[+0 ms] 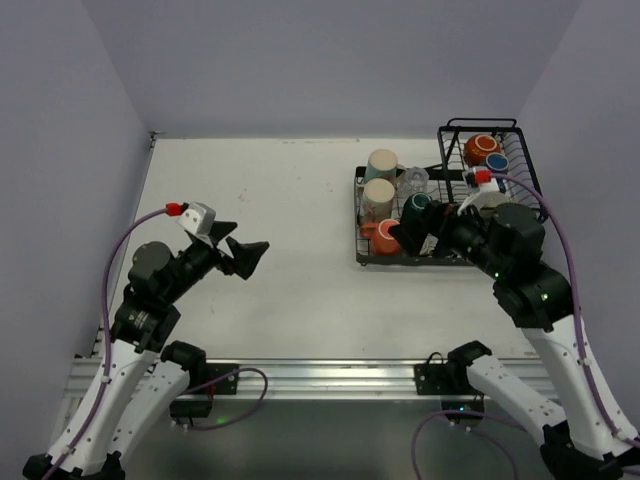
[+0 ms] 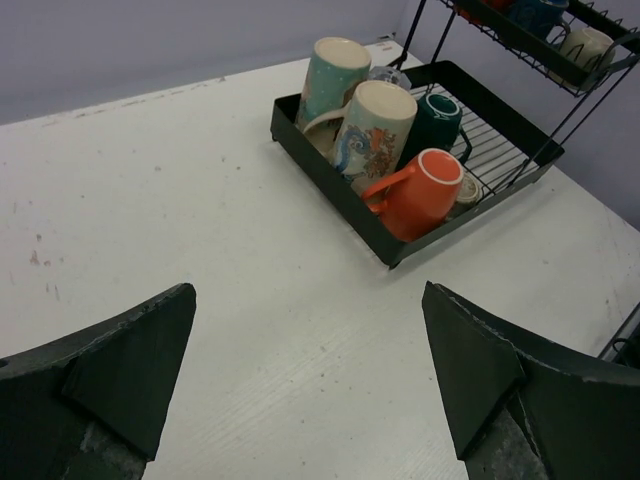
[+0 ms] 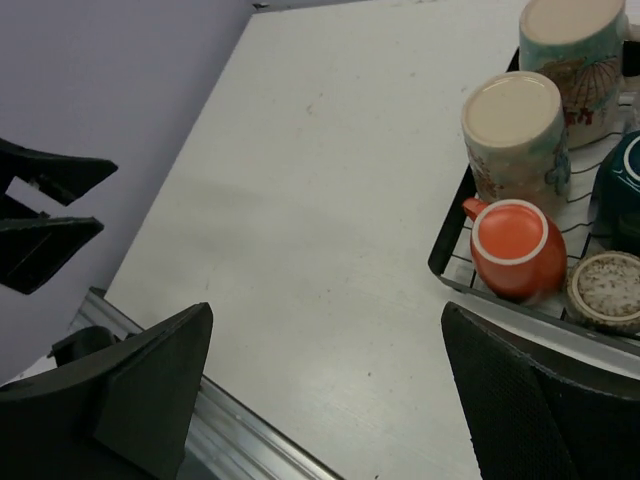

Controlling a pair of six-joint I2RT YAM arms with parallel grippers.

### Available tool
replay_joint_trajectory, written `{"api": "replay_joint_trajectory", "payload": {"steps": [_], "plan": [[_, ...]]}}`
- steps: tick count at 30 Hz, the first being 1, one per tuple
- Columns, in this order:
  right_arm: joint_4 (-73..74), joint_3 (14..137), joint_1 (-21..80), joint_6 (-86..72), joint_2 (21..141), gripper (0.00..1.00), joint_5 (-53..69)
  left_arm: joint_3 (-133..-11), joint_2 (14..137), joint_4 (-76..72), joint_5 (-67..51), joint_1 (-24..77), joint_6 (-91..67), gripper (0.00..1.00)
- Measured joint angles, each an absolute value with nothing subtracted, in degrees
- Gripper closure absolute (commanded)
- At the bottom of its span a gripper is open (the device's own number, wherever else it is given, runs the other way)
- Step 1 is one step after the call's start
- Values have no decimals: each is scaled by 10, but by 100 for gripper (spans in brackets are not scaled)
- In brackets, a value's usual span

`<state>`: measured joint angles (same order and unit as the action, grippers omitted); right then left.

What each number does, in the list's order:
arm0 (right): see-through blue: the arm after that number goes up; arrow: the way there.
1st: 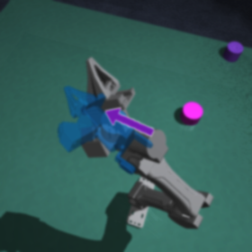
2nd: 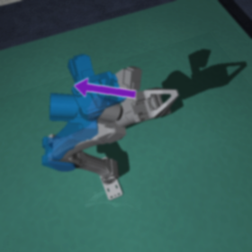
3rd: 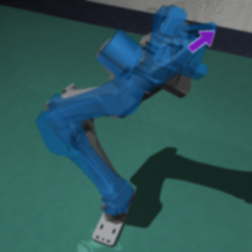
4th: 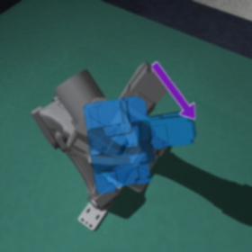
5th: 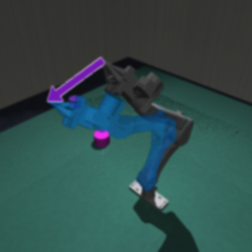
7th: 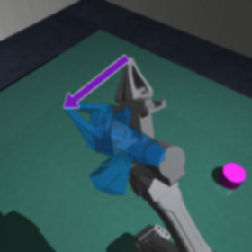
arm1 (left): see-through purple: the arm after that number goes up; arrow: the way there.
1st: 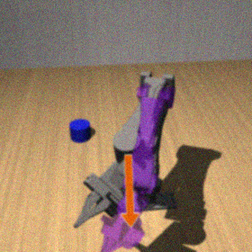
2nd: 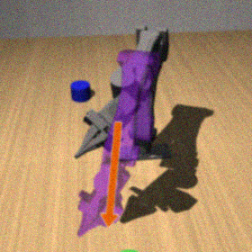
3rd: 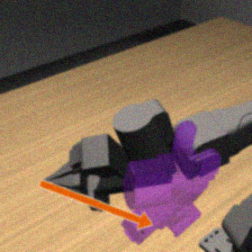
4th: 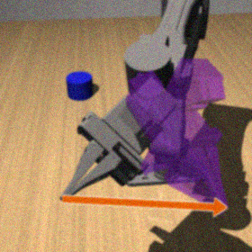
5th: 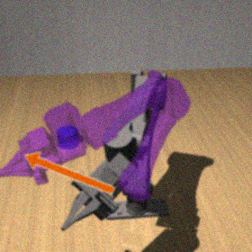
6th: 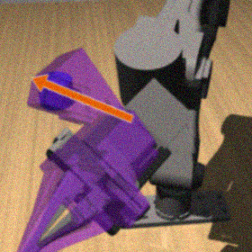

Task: Unload the cups from the dish rack

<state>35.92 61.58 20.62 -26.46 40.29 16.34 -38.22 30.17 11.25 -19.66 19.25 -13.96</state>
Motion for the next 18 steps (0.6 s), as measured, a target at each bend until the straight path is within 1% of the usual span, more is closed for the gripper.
{"api": "replay_joint_trajectory", "payload": {"steps": [7, 12, 18], "plan": [[390, 748, 343, -261, 575, 1, -23, -381, 310, 114, -197, 187, -139, 0], [398, 841, 382, -234, 693, 1, -102, -381, 309, 115, -197, 186, -139, 0], [383, 827, 393, -208, 754, 1, -176, -381, 297, 117, -165, 183, -146, 0]]}}
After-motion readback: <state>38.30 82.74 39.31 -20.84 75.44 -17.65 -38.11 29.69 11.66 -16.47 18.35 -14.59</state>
